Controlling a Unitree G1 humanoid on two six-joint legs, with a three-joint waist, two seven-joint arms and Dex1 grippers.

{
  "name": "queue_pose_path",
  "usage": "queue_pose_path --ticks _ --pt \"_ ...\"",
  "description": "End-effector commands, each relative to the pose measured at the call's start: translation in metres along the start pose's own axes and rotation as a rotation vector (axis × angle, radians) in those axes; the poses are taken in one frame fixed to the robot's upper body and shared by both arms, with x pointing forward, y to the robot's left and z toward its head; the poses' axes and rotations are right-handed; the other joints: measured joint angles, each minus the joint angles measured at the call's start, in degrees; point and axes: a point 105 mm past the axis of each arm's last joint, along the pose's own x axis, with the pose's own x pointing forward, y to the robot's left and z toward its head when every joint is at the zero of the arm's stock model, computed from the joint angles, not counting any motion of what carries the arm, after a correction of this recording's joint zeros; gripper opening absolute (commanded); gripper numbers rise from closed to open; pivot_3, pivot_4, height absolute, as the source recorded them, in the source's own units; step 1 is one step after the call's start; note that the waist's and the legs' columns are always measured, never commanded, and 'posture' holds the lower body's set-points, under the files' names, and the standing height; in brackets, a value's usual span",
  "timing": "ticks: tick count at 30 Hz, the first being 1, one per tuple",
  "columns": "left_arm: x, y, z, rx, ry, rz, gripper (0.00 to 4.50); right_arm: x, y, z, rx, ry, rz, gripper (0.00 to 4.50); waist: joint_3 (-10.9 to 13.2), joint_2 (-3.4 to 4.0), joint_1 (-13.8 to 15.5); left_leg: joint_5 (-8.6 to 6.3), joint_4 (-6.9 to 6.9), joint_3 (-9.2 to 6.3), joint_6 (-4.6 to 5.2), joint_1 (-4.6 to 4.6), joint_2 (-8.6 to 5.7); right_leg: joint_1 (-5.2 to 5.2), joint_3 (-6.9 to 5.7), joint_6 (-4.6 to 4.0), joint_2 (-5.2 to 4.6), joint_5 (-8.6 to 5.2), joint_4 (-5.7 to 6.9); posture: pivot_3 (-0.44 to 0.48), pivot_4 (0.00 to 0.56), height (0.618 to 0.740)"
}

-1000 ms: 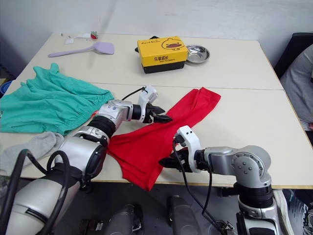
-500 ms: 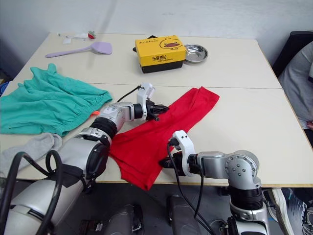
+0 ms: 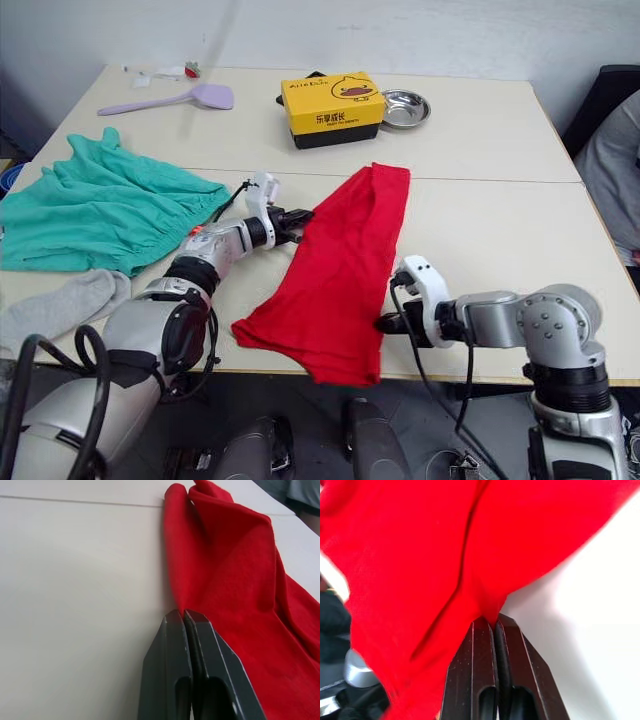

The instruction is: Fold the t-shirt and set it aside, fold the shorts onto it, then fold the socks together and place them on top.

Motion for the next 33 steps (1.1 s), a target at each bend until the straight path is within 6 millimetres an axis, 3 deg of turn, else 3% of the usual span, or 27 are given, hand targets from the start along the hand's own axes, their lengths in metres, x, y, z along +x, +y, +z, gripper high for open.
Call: queue_pose_path --ticks 1,4,9,10,12,16,21,24,25,28,33 --pt "-0.008 0.005 0.026 0.023 -0.132 0.032 0.04 -0.005 -0.007 0.011 -0.038 -0.019 -0.021 0.00 0.0 0.00 0.2 0.01 -0.01 0.01 -0.01 0.00 0.00 0.00 0.00 0.00 0.00 0.00 0.00 0.000 0.150 0.740" --pt "-0.016 0.009 0.030 0.016 -0.173 0.049 0.04 -0.006 -0.013 0.020 -0.060 -0.041 -0.022 0.00 0.0 0.01 0.4 0.02 0.00 0.02 -0.04 0.01 0.02 0.00 0.01 0.00 0.02 0.00 0.01 0.000 0.150 0.740" --pt "-0.026 0.007 0.021 0.063 -0.126 0.017 0.04 -0.007 -0.003 0.033 -0.068 -0.082 0.089 0.00 0.0 0.01 0.8 0.06 0.01 0.03 -0.10 0.00 0.02 -0.01 0.02 0.01 0.03 0.00 0.02 0.000 0.150 0.740" --pt "-0.028 0.006 0.017 0.082 -0.094 -0.001 0.32 -0.008 0.000 0.030 -0.073 -0.068 0.109 0.32 0.0 0.01 0.8 0.06 0.03 0.02 -0.11 0.00 0.03 -0.01 0.01 0.00 0.03 0.00 0.02 0.000 0.150 0.740" --pt "-0.032 0.006 0.012 0.131 -0.039 -0.008 0.55 -0.011 0.003 0.031 -0.101 -0.082 0.127 0.55 0.0 0.01 0.8 0.06 0.03 0.02 -0.11 -0.01 0.02 -0.01 0.01 0.00 0.03 0.00 0.01 0.000 0.150 0.740" --pt "-0.052 0.007 0.010 0.379 0.064 -0.053 1.72 -0.031 -0.005 0.031 -0.176 -0.146 0.097 1.86 0.0 0.01 0.8 0.06 0.00 0.03 -0.11 -0.01 0.03 -0.01 0.02 0.00 0.03 0.00 -0.02 0.000 0.150 0.740" --pt "-0.074 0.000 0.020 0.603 0.074 -0.144 3.37 -0.047 -0.021 0.026 -0.426 -0.190 0.037 3.62 0.0 0.02 1.0 0.04 0.01 0.03 -0.10 -0.03 0.02 0.01 0.00 0.00 0.03 0.00 -0.12 0.000 0.150 0.740" --pt "-0.103 -0.012 0.019 1.022 0.158 -0.332 4.27 -0.056 -0.038 0.010 -0.970 -0.179 -0.002 4.50 0.0 0.01 1.0 0.04 0.00 0.01 -0.08 -0.02 -0.17 0.04 -0.01 0.04 0.06 0.02 -0.16 0.000 0.150 0.740" --pt "-0.111 -0.013 0.013 1.114 0.187 -0.387 4.48 -0.055 -0.042 0.005 -1.059 -0.168 -0.004 4.50 0.0 0.00 0.9 0.03 -0.04 0.05 -0.09 0.03 -0.27 0.06 -0.04 0.07 0.07 0.01 -0.18 0.000 0.150 0.740" --pt "-0.122 -0.013 -0.007 1.259 0.239 -0.514 4.48 -0.046 -0.050 0.000 -1.259 -0.207 -0.011 4.50 0.0 0.03 0.8 0.04 -0.11 0.31 -0.10 0.26 -0.24 0.14 -0.02 0.07 0.06 0.01 -0.17 0.000 0.150 0.740" --pt "-0.121 -0.024 -0.031 1.385 0.224 -0.659 4.48 -0.029 -0.051 -0.015 -1.488 -0.209 0.080 4.50 0.0 0.05 0.8 0.10 0.02 0.80 0.02 0.30 -0.08 0.18 0.10 0.08 -0.02 0.03 -0.13 0.000 0.150 0.740"
